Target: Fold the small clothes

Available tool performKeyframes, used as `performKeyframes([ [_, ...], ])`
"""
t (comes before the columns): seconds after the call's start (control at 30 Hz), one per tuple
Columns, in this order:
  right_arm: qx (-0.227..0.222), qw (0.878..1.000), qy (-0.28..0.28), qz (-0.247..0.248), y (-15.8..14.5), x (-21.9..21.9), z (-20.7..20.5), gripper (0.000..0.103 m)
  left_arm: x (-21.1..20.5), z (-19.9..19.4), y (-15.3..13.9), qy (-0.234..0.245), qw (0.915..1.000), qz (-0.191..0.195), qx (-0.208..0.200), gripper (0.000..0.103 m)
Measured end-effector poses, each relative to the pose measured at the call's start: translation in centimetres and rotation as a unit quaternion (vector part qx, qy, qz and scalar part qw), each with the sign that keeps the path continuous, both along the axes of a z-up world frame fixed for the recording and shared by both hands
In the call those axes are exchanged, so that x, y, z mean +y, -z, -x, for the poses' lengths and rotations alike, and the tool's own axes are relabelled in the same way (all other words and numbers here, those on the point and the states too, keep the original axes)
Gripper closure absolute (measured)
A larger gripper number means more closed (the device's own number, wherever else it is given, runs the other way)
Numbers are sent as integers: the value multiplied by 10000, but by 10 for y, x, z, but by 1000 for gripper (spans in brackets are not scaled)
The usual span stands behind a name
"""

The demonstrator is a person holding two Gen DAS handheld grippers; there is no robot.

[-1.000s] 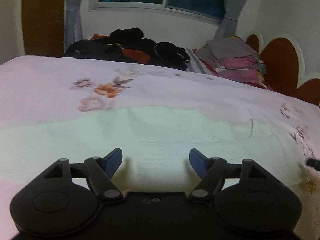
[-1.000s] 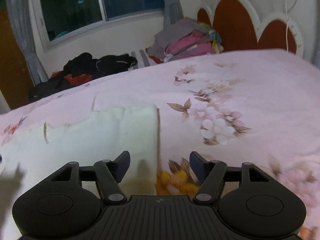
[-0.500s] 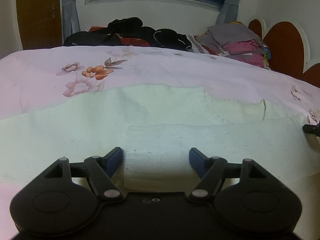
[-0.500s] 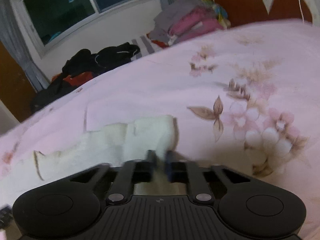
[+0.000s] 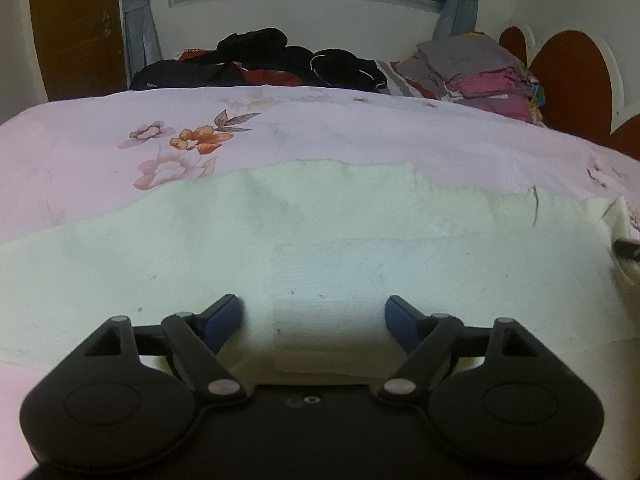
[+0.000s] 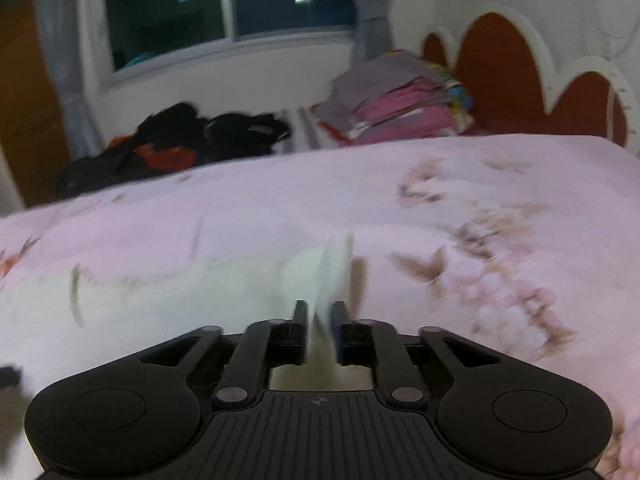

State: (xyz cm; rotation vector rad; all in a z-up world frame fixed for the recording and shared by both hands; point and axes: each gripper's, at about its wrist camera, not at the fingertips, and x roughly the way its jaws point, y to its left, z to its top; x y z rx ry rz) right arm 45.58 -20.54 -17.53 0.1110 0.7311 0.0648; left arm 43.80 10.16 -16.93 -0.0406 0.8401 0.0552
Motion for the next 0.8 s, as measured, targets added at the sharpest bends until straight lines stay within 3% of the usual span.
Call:
performKeyframes([
  [0.03, 97, 9997, -58, 205, 5, 6, -1, 57, 0, 0, -2, -9, 10000, 27, 52, 24],
  [0.1, 132, 9985, 113, 516, 9, 8, -1, 56, 4, 3, -9, -56, 9998, 129, 112, 24],
  [0.2, 123, 9952, 787, 566, 3, -12, 0, 56, 12, 13, -18, -118, 9999, 124, 12, 24],
  [0.3, 136, 9943, 966, 437, -4, -25, 4, 56, 23, 22, -23, -229, 9996, 176, -12, 24],
  [0.47, -60, 9988, 198, 438, -13, 9, 21, 56, 33, 31, -27, -347, 9990, 264, 31, 24],
  [0.6, 446, 9978, -41, 493, 7, 28, 20, 56, 37, 41, -31, -357, 9990, 246, 49, 24],
  [0.8, 78, 9991, -393, 167, -21, 55, 34, 56, 56, 56, -41, -553, 9979, 335, -1, 24],
])
